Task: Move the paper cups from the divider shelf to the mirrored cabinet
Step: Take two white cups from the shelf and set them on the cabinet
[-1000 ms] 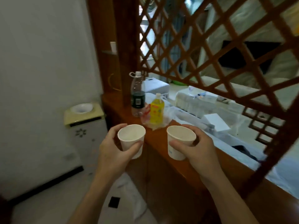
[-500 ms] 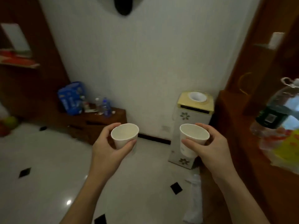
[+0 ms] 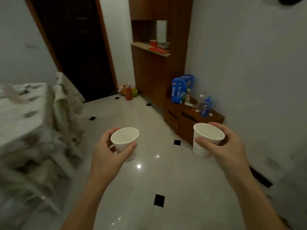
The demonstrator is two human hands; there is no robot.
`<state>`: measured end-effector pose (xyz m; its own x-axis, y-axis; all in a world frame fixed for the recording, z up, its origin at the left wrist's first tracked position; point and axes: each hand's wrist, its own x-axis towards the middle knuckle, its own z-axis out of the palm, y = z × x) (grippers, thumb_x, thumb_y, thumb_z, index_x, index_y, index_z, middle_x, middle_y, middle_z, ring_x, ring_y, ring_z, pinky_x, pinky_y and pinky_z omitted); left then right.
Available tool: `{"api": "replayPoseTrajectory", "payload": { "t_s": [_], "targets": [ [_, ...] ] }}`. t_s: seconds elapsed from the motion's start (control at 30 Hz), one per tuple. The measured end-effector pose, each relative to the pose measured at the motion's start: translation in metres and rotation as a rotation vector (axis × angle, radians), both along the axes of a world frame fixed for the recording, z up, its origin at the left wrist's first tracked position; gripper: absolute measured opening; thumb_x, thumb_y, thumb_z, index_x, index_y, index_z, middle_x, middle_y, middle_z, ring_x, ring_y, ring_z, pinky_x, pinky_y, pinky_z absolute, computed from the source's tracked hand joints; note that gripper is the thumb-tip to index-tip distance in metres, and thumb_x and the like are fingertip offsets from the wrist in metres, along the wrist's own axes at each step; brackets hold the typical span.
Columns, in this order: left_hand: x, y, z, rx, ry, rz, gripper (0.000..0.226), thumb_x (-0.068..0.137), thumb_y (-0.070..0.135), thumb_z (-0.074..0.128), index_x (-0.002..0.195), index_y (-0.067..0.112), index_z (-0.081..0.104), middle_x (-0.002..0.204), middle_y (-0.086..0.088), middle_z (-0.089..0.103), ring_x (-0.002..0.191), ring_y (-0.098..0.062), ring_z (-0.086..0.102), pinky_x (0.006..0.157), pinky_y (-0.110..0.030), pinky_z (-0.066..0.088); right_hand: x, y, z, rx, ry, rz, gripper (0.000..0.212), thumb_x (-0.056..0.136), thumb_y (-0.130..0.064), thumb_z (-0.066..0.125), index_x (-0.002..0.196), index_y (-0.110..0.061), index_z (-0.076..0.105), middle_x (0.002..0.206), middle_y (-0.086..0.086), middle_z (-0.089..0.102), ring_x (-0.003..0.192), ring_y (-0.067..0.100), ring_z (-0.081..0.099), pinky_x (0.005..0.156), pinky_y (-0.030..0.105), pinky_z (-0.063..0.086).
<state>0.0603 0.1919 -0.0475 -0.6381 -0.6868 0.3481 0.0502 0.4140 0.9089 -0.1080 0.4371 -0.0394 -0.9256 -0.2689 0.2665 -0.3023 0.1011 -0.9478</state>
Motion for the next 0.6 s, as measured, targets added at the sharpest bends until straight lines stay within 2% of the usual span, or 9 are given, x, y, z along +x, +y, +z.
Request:
{"api": "replayPoseTrajectory", "payload": {
  "t_s": [0.1, 0.2, 0.3, 0.4, 0.5, 0.6],
  "targets": [
    [0.013, -0.038, -0.004, 0.016, -0.008, 0.073, 0.064, 0.058, 0.043, 0.08, 0.116, 0.028, 0.059, 0.112, 0.012, 0.064, 0.104, -0.004, 0.061, 0.088, -0.032, 0.053, -0.005, -0.051, -0.005, 0.007, -0.001, 0.079, 0.077, 0.042, -0.057, 0.078, 0.114, -0.042, 0.057, 0.108, -0.022, 0.06, 0.099, 0.004, 0.057, 0.069, 0.022, 0.051],
    [0.012, -0.082, -0.009, 0.021, -0.008, 0.12, 0.063, 0.059, 0.04, 0.081, 0.116, 0.026, 0.06, 0.113, 0.007, 0.065, 0.104, -0.008, 0.061, 0.088, -0.034, 0.054, -0.017, -0.102, -0.01, 0.009, -0.004, 0.142, 0.068, 0.044, -0.057, 0.079, 0.107, -0.048, 0.056, 0.101, -0.03, 0.06, 0.095, -0.007, 0.056, 0.066, 0.018, 0.051],
    [0.0, -0.131, -0.011, -0.002, -0.011, 0.134, 0.064, 0.057, 0.045, 0.078, 0.115, 0.026, 0.06, 0.112, 0.006, 0.065, 0.103, -0.008, 0.061, 0.084, -0.029, 0.053, -0.037, -0.154, -0.013, 0.017, 0.018, 0.17, 0.065, 0.045, -0.057, 0.079, 0.106, -0.05, 0.056, 0.1, -0.038, 0.057, 0.094, -0.014, 0.053, 0.062, 0.014, 0.05],
    [-0.017, -0.187, -0.009, -0.019, -0.007, 0.156, 0.065, 0.056, 0.047, 0.077, 0.115, 0.027, 0.059, 0.111, 0.008, 0.065, 0.102, -0.006, 0.061, 0.083, -0.025, 0.051, -0.061, -0.21, -0.008, 0.017, 0.047, 0.163, 0.068, 0.044, -0.062, 0.079, 0.108, -0.05, 0.057, 0.101, -0.037, 0.058, 0.095, -0.014, 0.053, 0.061, 0.011, 0.049],
    [-0.034, -0.242, -0.008, -0.014, -0.006, 0.166, 0.064, 0.057, 0.047, 0.077, 0.115, 0.029, 0.059, 0.111, 0.011, 0.064, 0.102, -0.004, 0.061, 0.082, -0.023, 0.051, -0.084, -0.263, -0.004, 0.005, 0.061, 0.175, 0.073, 0.045, -0.061, 0.079, 0.113, -0.042, 0.058, 0.102, -0.031, 0.06, 0.096, -0.014, 0.053, 0.063, 0.005, 0.046],
    [-0.055, -0.288, -0.008, -0.002, -0.009, 0.157, 0.063, 0.057, 0.048, 0.078, 0.114, 0.034, 0.058, 0.112, 0.014, 0.063, 0.102, -0.002, 0.06, 0.079, -0.02, 0.051, -0.106, -0.309, -0.005, 0.014, 0.063, 0.174, 0.076, 0.047, -0.059, 0.079, 0.116, -0.036, 0.059, 0.105, -0.024, 0.061, 0.096, -0.011, 0.054, 0.064, 0.008, 0.048]
  ]
}}
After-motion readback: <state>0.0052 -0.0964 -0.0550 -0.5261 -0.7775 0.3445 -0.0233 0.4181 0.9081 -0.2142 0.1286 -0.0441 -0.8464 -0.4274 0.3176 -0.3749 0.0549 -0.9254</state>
